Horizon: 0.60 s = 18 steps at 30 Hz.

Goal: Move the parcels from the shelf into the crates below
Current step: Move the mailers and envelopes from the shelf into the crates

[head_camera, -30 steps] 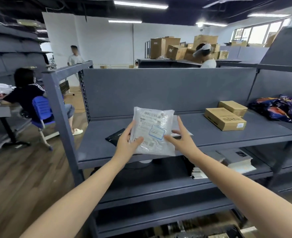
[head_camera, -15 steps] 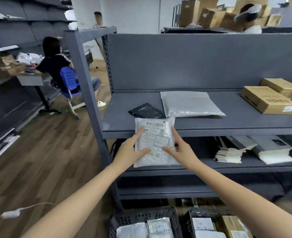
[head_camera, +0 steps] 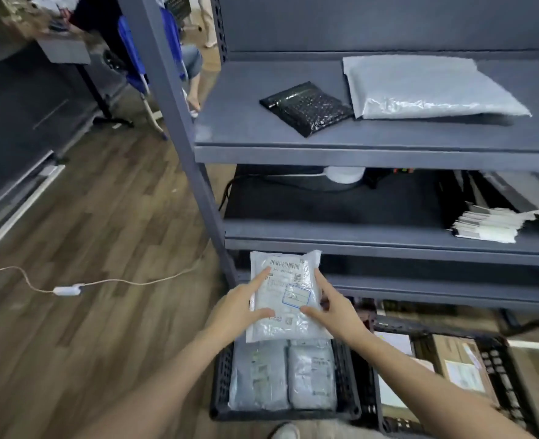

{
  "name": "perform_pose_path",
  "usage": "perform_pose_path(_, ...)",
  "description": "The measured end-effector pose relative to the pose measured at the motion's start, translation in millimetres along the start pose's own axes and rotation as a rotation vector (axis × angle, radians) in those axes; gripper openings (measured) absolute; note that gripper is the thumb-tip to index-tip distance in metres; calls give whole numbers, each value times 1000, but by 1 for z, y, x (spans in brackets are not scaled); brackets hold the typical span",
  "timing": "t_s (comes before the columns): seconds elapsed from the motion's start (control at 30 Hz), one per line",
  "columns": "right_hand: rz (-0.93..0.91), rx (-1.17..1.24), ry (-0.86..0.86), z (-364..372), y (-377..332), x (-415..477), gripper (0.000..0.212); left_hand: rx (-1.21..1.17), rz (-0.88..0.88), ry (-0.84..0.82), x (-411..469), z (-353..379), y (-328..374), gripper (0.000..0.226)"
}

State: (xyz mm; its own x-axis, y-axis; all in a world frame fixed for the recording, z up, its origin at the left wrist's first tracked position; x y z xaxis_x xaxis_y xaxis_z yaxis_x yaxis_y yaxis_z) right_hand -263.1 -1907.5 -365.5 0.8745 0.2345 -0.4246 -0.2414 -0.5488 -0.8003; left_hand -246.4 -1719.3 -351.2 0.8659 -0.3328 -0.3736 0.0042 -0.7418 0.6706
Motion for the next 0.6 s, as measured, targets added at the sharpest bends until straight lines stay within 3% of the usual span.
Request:
perform_pose_path(0.37, 167, -46, -59, 124, 204, 100, 81, 15, -124, -92, 79, 170, -178, 89)
perform_pose_path(0.6, 202, -129, -188, 225, 347, 176, 82, 60, -159, -205, 129, 307, -318, 86)
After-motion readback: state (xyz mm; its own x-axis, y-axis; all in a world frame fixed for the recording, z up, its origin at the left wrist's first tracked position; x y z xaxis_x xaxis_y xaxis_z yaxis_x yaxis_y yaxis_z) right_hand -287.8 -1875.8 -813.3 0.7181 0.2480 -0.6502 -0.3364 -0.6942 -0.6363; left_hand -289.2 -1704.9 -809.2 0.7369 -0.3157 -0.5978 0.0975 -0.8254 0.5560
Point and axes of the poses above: each hand's wrist, its own x-axis towards the middle knuckle, its own z-axis out of the palm, y = z × x, the point moved 9 cm from there along x, towards the middle knuckle, and after that the axes turned 10 degrees about -y, right-handed, at the moved point
